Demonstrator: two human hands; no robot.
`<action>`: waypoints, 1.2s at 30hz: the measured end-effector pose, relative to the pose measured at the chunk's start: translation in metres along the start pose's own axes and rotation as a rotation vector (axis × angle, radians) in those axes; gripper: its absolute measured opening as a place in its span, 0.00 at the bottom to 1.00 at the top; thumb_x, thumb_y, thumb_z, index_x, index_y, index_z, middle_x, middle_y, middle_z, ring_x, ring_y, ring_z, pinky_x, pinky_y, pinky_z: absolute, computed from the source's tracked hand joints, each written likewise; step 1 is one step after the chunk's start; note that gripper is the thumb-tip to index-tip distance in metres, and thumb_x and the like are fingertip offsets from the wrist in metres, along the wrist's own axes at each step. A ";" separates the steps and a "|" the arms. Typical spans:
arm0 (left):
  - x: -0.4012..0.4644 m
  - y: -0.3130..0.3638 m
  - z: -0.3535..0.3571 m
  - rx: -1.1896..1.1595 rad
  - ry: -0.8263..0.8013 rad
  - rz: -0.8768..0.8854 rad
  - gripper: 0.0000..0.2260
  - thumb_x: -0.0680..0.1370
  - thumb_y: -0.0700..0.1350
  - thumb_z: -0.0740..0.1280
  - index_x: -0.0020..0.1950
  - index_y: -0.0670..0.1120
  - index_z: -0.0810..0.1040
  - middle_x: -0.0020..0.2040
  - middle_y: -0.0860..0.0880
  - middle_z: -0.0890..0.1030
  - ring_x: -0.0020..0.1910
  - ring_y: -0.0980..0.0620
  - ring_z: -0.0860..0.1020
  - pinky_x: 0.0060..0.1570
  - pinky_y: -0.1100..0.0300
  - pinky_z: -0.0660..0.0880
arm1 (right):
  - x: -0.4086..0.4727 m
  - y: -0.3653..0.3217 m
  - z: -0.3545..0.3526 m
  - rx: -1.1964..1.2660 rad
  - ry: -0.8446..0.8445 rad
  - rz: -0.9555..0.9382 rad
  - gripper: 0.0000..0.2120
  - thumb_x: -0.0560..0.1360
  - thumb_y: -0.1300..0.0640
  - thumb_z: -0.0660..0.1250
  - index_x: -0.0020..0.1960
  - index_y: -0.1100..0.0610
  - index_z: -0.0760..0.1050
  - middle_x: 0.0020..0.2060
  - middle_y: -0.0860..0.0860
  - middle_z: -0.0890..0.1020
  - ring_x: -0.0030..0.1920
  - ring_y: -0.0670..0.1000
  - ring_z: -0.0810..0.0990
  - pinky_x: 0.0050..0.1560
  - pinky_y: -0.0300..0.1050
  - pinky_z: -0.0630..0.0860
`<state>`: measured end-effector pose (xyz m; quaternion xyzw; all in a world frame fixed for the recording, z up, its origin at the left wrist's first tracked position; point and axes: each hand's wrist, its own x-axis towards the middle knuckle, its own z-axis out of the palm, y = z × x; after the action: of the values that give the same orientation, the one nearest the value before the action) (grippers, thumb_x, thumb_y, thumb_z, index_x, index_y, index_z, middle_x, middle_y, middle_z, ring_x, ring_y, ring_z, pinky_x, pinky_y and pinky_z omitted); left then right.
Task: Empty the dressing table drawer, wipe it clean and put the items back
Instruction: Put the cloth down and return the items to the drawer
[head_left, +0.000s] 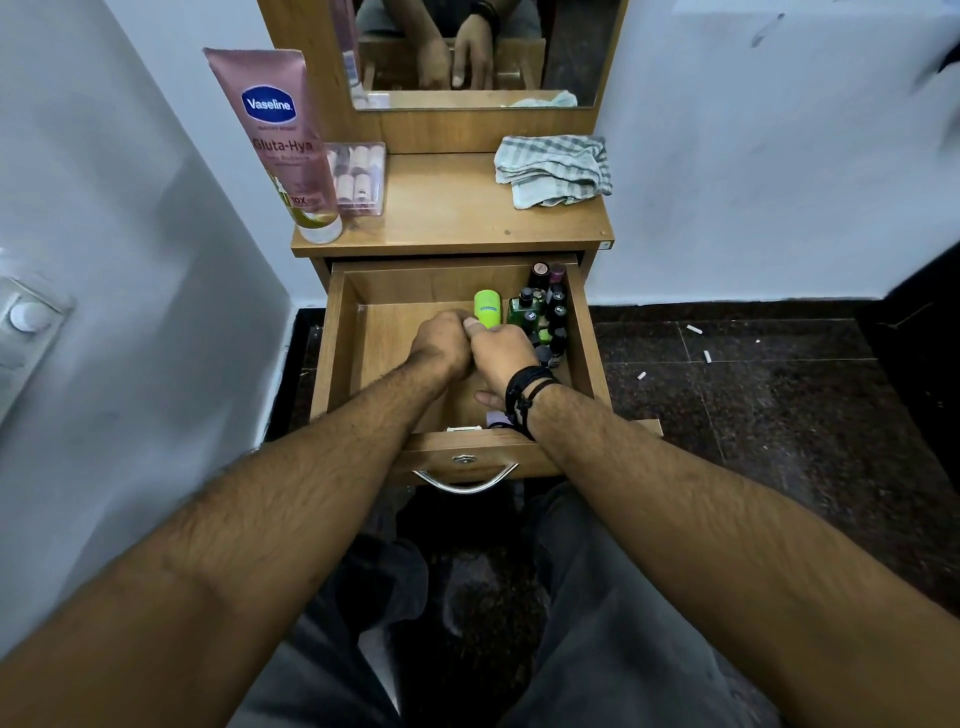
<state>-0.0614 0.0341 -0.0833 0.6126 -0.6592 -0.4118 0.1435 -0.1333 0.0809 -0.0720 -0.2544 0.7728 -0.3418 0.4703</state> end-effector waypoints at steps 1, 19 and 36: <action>0.000 0.000 0.001 -0.002 0.000 0.001 0.10 0.80 0.40 0.64 0.57 0.47 0.82 0.54 0.41 0.83 0.52 0.40 0.82 0.53 0.47 0.80 | -0.001 0.000 -0.001 -0.013 -0.008 0.002 0.23 0.79 0.40 0.61 0.61 0.58 0.76 0.55 0.56 0.81 0.55 0.60 0.81 0.47 0.62 0.85; -0.026 0.004 -0.021 0.177 0.025 0.086 0.09 0.79 0.41 0.63 0.55 0.45 0.82 0.50 0.39 0.84 0.47 0.37 0.82 0.47 0.47 0.82 | -0.022 -0.010 -0.013 -0.044 -0.149 -0.013 0.18 0.80 0.41 0.57 0.63 0.49 0.72 0.52 0.52 0.78 0.54 0.55 0.80 0.43 0.50 0.82; -0.072 0.056 -0.177 0.324 0.305 0.309 0.15 0.81 0.40 0.64 0.66 0.45 0.80 0.59 0.43 0.83 0.52 0.44 0.81 0.55 0.50 0.80 | -0.075 -0.127 0.027 -0.125 -0.060 -0.632 0.09 0.81 0.48 0.59 0.45 0.48 0.74 0.47 0.51 0.82 0.54 0.58 0.82 0.55 0.59 0.81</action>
<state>0.0373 0.0311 0.0894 0.5747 -0.7728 -0.1773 0.2025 -0.0677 0.0457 0.0582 -0.5200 0.6610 -0.4152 0.3469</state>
